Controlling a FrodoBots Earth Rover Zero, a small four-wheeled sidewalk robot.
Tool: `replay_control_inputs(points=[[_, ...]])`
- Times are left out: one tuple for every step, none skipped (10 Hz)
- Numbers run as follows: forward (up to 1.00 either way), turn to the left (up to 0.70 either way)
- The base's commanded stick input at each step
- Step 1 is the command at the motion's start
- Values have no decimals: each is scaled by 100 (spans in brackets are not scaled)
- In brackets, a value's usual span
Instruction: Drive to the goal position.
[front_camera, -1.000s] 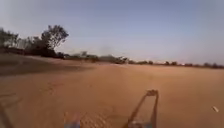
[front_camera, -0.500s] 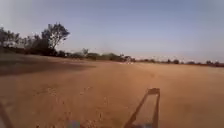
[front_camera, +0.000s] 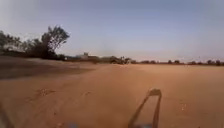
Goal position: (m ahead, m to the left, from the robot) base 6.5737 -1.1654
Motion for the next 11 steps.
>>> replay_control_inputs(points=[[59,0],[59,0],[59,0],[59,0],[59,0],[59,0],[59,0],[59,0],[59,0],[59,0],[59,0]])
